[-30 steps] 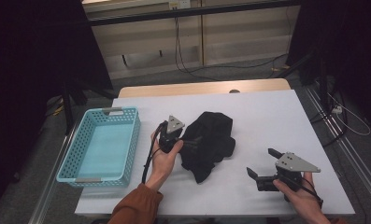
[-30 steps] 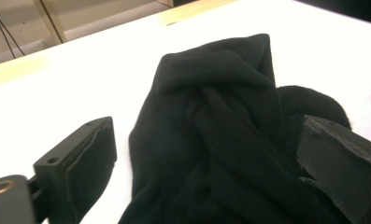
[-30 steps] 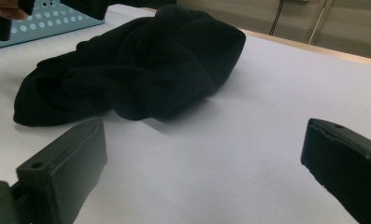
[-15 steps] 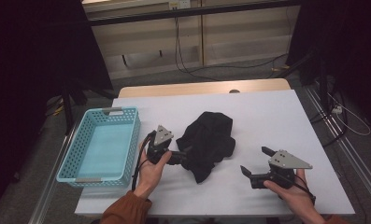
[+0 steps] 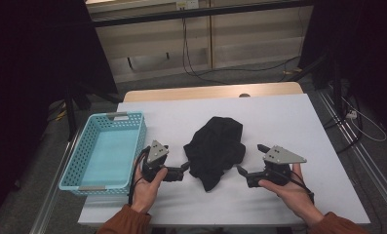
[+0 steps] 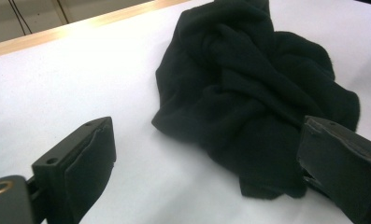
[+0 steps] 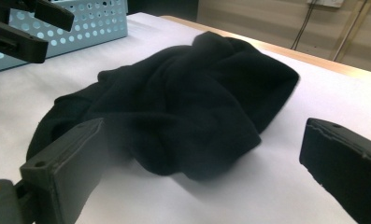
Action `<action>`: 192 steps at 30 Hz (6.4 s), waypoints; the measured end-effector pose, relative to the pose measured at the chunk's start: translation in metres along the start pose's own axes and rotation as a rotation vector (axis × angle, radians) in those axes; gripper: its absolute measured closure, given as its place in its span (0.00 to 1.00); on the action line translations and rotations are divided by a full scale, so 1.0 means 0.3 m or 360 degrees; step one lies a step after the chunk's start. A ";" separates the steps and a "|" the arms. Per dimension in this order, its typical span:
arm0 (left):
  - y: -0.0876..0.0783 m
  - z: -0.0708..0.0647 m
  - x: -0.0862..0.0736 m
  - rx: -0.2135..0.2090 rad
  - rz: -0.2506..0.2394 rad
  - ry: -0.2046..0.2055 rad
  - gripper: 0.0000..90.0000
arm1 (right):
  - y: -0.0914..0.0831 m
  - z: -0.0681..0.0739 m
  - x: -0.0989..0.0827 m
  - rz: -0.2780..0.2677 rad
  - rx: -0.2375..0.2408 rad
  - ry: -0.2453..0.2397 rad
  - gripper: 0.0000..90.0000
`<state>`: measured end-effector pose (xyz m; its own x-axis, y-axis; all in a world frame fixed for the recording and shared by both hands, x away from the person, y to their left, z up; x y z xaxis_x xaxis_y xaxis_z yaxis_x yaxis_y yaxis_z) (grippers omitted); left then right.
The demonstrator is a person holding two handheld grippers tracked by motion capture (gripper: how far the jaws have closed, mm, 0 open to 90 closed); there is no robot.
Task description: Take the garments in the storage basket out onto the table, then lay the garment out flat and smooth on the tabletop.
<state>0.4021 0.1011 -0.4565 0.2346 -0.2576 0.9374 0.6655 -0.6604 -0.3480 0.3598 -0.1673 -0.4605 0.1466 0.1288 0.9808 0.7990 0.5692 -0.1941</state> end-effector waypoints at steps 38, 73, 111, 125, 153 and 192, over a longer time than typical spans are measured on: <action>0.026 -0.049 -0.079 -0.0061 0.0186 0.0076 0.05 | 0.252 0.217 -0.022 0.0391 0.0437 -0.0275 0.37; 0.049 -0.071 -0.078 -0.0102 0.0218 0.0138 0.05 | 0.074 -0.043 0.157 0.0175 0.0213 -0.0243 0.96; 0.038 -0.051 -0.061 -0.0045 0.0158 0.0124 0.05 | -0.118 -0.163 -0.028 0.0322 0.0031 -0.0150 0.57; 0.026 -0.036 -0.053 -0.0023 0.0132 0.0103 0.05 | -0.018 -0.017 0.046 0.0280 0.0215 -0.0043 0.42; 0.016 -0.018 -0.054 0.0002 0.0135 0.0075 0.05 | 0.347 0.269 -0.012 0.0488 0.0534 -0.0327 0.81; 0.035 -0.061 -0.060 -0.0055 0.0161 0.0141 0.05 | 0.080 -0.068 0.263 0.0013 0.0115 -0.0073 1.00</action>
<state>0.3919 0.0859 -0.4773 0.2349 -0.3843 0.8928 0.6164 -0.6513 -0.4426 0.4024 -0.1600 -0.3874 0.1248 0.1695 0.9776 0.7536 0.6247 -0.2045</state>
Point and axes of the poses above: each handheld gripper's, and its own axes: y roughly forward along the jaws, x roughly out of its top, z roughly to its left, the point moved 7 cm from there along y, roughly forward along the jaws, and after that the axes turned 9 degrees about -z, right-handed, at the moved point
